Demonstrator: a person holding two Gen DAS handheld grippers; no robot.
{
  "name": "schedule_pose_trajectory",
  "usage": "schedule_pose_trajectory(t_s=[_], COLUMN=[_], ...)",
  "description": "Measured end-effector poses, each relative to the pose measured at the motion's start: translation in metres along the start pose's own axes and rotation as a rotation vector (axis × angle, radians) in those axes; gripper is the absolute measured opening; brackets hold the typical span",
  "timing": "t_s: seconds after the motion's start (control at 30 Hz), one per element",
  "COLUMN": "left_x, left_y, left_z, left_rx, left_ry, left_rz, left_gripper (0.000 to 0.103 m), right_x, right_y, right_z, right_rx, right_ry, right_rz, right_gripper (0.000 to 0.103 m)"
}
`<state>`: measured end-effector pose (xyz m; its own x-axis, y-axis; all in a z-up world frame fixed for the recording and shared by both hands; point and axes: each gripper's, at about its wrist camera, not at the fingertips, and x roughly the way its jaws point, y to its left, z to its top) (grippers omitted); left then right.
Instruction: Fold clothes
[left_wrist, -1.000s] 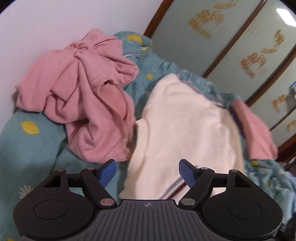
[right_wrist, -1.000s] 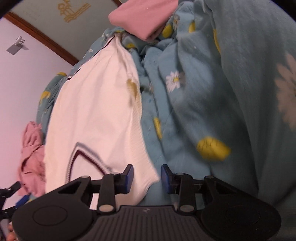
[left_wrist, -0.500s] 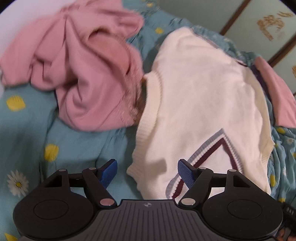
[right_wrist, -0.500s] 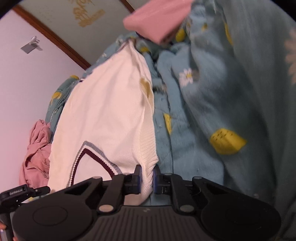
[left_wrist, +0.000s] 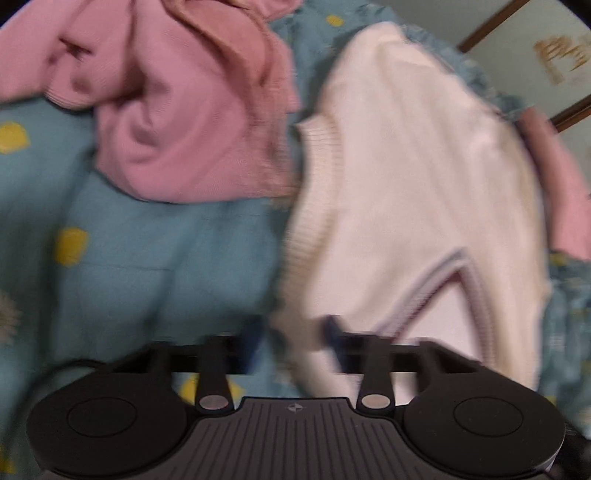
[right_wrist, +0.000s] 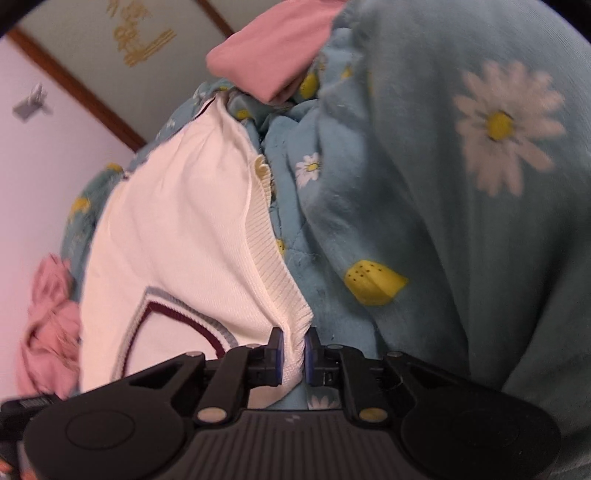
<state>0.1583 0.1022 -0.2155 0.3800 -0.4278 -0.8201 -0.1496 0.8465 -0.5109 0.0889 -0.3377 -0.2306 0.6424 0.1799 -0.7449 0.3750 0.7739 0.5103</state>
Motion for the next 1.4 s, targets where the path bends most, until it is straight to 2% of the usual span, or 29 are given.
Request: schedule_pose_trajectory(t_s=[0.07, 0.13, 0.17, 0.2, 0.23, 0.27, 0.37, 0.43, 0.47, 0.53, 0.57, 0.6, 0.67, 0.8, 0.9, 0.93, 1.03, 1.07, 1.1, 1.13, 1.2, 1.23, 1.27, 1.3, 1.37, 1.4], left_x=[-0.007, -0.012, -0.011, -0.009, -0.008, -0.006, -0.003, 0.007, 0.012, 0.016, 0.018, 0.018, 0.01, -0.026, -0.036, -0.034, -0.02, -0.009, -0.006, -0.004, -0.015, -0.024, -0.034, -0.041, -0.059, -0.065], left_y=[0.002, 0.005, 0.009, 0.012, 0.015, 0.017, 0.023, 0.025, 0.026, 0.027, 0.028, 0.028, 0.022, 0.011, 0.008, 0.004, -0.001, -0.004, -0.007, -0.009, -0.018, -0.021, -0.024, -0.025, -0.029, -0.032], left_z=[-0.001, -0.001, -0.001, -0.001, 0.0, 0.0, 0.002, 0.001, 0.001, 0.001, 0.001, 0.002, 0.003, -0.007, -0.02, -0.023, -0.021, -0.018, -0.016, -0.015, -0.019, -0.023, -0.027, -0.03, -0.04, -0.044], left_rx=[-0.011, -0.032, -0.065, -0.086, -0.108, -0.13, -0.163, -0.176, -0.177, -0.18, -0.181, -0.181, -0.153, -0.081, -0.058, -0.029, 0.035, 0.06, 0.079, 0.099, 0.15, 0.173, 0.197, 0.212, 0.249, 0.261], left_ry=[-0.016, -0.016, 0.01, 0.02, 0.03, 0.04, 0.064, 0.094, 0.104, 0.099, 0.096, 0.092, 0.051, -0.062, -0.06, -0.049, -0.017, 0.005, 0.016, 0.028, -0.025, -0.073, -0.122, -0.154, -0.238, -0.269], left_rz=[-0.014, -0.007, 0.024, 0.03, 0.037, 0.043, 0.054, 0.08, 0.09, 0.047, 0.025, -0.003, -0.004, 0.009, -0.018, -0.001, 0.128, 0.203, 0.23, 0.257, 0.291, 0.295, 0.299, 0.303, 0.315, 0.292], left_gripper=[0.011, 0.019, 0.036, 0.059, 0.066, 0.067, 0.066, 0.06, 0.054, 0.035, 0.016, 0.01, 0.009, 0.009, 0.009, 0.009, 0.01, 0.012, 0.014, 0.018, 0.039, 0.045, 0.057, 0.062, 0.063, 0.063], right_x=[0.002, 0.004, 0.004, 0.005, 0.005, 0.005, 0.005, 0.005, 0.005, 0.005, 0.004, 0.004, 0.002, -0.008, -0.024, -0.029, -0.024, -0.019, -0.015, -0.013, -0.019, -0.024, -0.03, -0.034, -0.045, -0.05], right_y=[0.001, 0.004, 0.004, 0.005, 0.005, 0.004, 0.003, 0.003, 0.003, 0.002, 0.001, 0.0, -0.001, 0.0, 0.003, 0.004, 0.004, 0.004, 0.005, 0.007, 0.008, 0.008, 0.008, 0.008, 0.01, 0.011], right_z=[0.001, 0.001, 0.001, 0.002, 0.002, 0.002, 0.002, 0.002, 0.002, 0.002, 0.002, 0.002, 0.001, -0.002, -0.006, -0.007, -0.009, -0.01, -0.009, -0.008, -0.008, -0.01, -0.012, -0.013, -0.016, -0.018], right_rx=[0.005, -0.009, -0.011, -0.011, -0.008, -0.005, -0.003, -0.006, -0.006, -0.003, -0.001, 0.0, -0.004, -0.046, -0.082, -0.087, -0.087, -0.084, -0.087, -0.092, -0.1, -0.105, -0.112, -0.119, -0.135, -0.144], right_ry=[-0.002, -0.005, -0.006, -0.005, -0.005, -0.004, -0.004, -0.006, -0.007, -0.008, -0.01, -0.013, -0.02, -0.045, -0.085, -0.087, -0.027, 0.004, 0.022, 0.021, -0.011, -0.035, -0.058, -0.078, -0.118, -0.137], right_rz=[0.004, -0.003, -0.005, -0.005, -0.002, 0.001, 0.004, 0.001, 0.001, 0.003, 0.008, 0.013, 0.023, 0.035, 0.065, 0.067, 0.036, 0.021, 0.0, -0.017, -0.026, -0.032, -0.041, -0.051, -0.074, -0.09], right_gripper=[0.011, 0.012, 0.012, 0.012, 0.012, 0.012, 0.012, 0.012, 0.012, 0.013, 0.014, 0.014, 0.011, 0.01, 0.01, 0.01, 0.01, 0.01, 0.01, 0.012, 0.016, 0.022, 0.028, 0.028, 0.028, 0.028])
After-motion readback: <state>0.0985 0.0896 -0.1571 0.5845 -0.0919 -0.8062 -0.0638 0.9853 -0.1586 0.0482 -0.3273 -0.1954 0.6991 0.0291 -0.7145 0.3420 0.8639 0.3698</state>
